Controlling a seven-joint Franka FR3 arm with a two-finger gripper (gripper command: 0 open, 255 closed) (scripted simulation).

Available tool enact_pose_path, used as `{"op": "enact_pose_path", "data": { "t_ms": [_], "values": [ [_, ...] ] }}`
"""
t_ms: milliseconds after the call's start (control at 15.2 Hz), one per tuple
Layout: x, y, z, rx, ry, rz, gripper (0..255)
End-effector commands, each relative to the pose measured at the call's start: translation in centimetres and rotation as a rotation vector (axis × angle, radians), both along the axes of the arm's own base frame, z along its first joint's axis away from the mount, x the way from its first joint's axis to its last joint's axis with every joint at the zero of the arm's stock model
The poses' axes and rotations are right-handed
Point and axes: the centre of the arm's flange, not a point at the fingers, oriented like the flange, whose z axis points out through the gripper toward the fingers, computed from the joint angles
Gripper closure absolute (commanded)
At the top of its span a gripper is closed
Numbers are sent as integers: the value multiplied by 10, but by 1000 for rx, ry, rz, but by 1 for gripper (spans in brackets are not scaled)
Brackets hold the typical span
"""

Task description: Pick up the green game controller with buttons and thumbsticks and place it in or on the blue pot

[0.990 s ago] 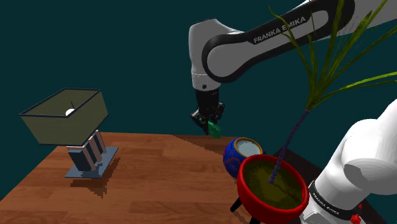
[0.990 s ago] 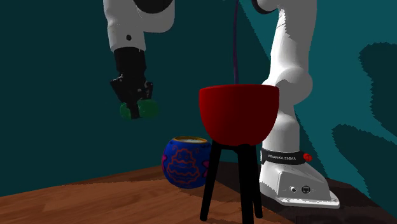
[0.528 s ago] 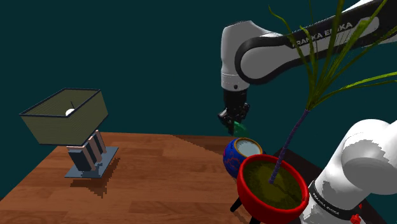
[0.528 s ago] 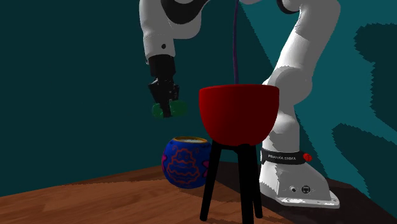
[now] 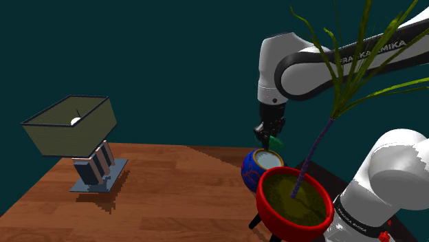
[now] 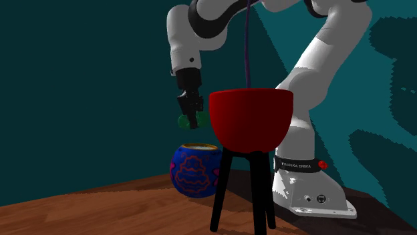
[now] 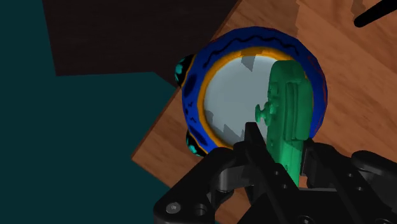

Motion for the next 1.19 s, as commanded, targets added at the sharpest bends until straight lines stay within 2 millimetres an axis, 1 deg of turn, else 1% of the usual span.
{"op": "enact_pose_path", "data": {
  "t_ms": [0, 462, 924, 990, 1122],
  "values": [
    [0, -1, -10, 0, 0, 0, 255],
    [0, -1, -48, 0, 0, 0, 255],
    [0, -1, -48, 0, 0, 0, 255],
    [0, -1, -48, 0, 0, 0, 0],
    [0, -1, -48, 0, 0, 0, 0]
  ]
}}
